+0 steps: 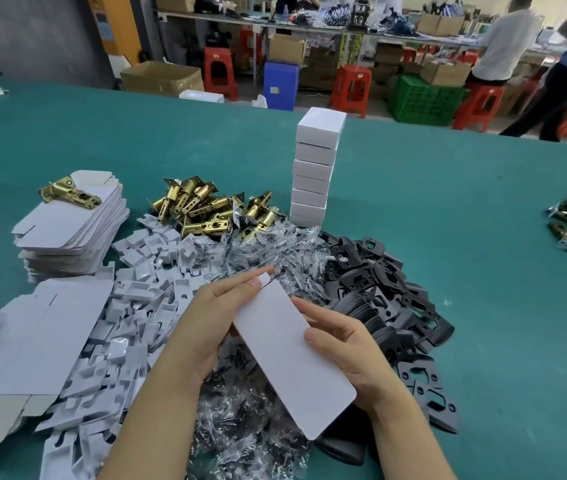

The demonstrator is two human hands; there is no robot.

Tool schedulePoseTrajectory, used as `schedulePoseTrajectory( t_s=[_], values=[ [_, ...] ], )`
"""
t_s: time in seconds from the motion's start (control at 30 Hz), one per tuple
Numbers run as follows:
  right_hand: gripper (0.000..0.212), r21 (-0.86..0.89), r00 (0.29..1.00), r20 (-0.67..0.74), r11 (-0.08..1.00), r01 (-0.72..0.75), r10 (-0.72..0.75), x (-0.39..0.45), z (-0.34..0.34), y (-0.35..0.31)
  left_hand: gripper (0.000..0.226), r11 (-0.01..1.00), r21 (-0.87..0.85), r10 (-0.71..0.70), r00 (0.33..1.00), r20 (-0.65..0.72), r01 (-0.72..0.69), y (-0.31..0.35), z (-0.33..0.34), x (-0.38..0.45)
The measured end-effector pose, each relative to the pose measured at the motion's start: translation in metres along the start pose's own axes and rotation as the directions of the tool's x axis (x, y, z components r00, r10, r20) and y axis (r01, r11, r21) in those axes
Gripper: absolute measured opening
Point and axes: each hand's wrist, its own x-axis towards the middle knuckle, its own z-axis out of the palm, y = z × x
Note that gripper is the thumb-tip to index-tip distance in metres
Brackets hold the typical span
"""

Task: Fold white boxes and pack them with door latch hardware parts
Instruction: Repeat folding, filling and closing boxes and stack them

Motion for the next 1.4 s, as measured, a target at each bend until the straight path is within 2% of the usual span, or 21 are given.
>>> schedulePoseTrajectory(
  t_s=[0.33, 0.67, 0.77, 0.83, 0.93, 1.03, 1.27, 1.4],
  values=[
    [0.04, -0.032, 1.0, -0.013, 0.999, -0.013, 0.013, -0.001, 0.0, 0.002, 0.029, 0.989, 0.147, 0.022, 0.999, 0.034, -0.026, 0.002, 0.001, -0.001],
    [0.038, -0.036, 1.0, -0.01, 0.999, -0.007, 0.007, 0.0, -0.004, 0.001, 0.038, 0.948, 0.285, 0.066, 0.966, 0.251, -0.139, -0.001, -0.004, -0.002],
    [0.038, -0.032, 1.0, -0.006, 0.999, -0.006, 0.006, -0.001, -0.008, 0.0, 0.047, 0.939, 0.3, 0.077, 0.95, 0.302, -0.171, -0.004, -0.004, -0.003],
    [0.039, -0.021, 1.0, -0.017, 1.0, -0.011, 0.01, -0.001, -0.009, 0.001, 0.047, 0.925, 0.314, 0.124, 0.951, 0.281, -0.214, -0.005, -0.001, -0.003],
    [0.038, 0.008, 0.999, -0.038, 1.0, -0.014, 0.014, 0.001, -0.009, 0.003, 0.04, 0.932, 0.283, 0.198, 0.972, 0.125, -0.226, -0.007, 0.007, -0.002],
    [0.039, 0.053, 0.996, -0.086, 0.999, 0.003, 0.001, 0.003, -0.009, 0.003, 0.028, 0.95, 0.239, 0.195, 0.98, 0.043, -0.2, -0.009, 0.008, 0.001],
    [0.041, 0.067, 0.994, -0.108, 0.998, 0.015, -0.008, 0.003, -0.012, 0.004, 0.025, 0.947, 0.249, 0.194, 0.979, 0.054, -0.202, -0.01, 0.006, 0.004],
    [0.04, 0.082, 0.99, -0.141, 0.997, 0.014, -0.002, 0.004, -0.014, 0.005, 0.037, 0.961, 0.233, 0.136, 0.988, 0.069, -0.149, -0.008, 0.005, 0.002]
  ],
)
